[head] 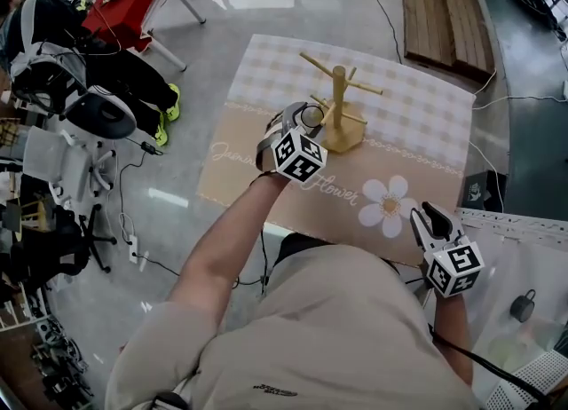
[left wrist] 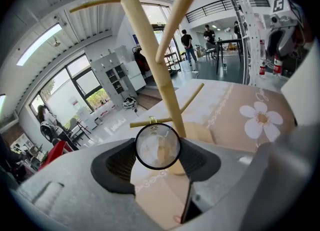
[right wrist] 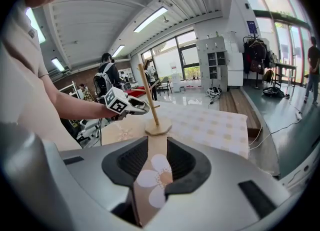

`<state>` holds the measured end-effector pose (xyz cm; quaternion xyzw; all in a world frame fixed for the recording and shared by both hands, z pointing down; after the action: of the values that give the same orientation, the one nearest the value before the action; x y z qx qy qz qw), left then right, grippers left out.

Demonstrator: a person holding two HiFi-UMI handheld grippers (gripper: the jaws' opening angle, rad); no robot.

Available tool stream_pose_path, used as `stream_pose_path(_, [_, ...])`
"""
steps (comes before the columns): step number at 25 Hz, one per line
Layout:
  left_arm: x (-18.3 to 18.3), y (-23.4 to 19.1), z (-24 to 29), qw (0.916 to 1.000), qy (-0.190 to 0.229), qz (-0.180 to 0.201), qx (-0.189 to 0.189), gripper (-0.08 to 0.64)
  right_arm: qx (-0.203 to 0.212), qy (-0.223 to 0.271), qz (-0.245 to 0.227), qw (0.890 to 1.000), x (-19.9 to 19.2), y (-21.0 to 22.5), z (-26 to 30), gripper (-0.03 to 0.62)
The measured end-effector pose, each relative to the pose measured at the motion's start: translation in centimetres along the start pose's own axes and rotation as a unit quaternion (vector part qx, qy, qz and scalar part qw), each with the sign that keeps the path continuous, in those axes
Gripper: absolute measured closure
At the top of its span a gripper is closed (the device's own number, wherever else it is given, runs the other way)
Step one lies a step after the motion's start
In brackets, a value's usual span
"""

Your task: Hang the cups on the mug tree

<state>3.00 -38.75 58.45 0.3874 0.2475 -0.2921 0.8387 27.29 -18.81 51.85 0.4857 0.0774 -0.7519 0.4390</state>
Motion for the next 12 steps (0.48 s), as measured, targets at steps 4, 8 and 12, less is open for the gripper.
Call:
stream_pose_path(4, [0.0, 1.2, 0.2, 0.9999, 0.001, 0.005, -0.009, 0.291, -0.003, 0.002, 0.005, 1.000, -0.3, 0.0, -0.1, 0.466])
stream_pose_path(8, [-0.1, 2.1, 0.5, 0.9998, 0.001, 0.008, -0.016, 0.291, -0.006, 0.004, 0.008, 1.000, -0.3, 0.0, -0.3, 0.468])
stream_pose_path(12, [-0.5, 2.6, 0.7, 0.9998, -0.003, 0.002, -0.021, 0.291, -0.009, 0.005, 0.009, 1.000, -0.3, -0.4, -0.3, 0.468])
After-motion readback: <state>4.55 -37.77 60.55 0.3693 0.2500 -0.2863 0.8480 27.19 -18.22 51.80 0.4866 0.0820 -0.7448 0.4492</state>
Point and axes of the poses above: the fingertips, and each gripper's own axes: z forward along the fingers, y to its right, x out of its top, the point moved 1 cm from there along -z, backward along the fingers, and after that the axes turned 9 degrees about x, right-handed, at the moved point
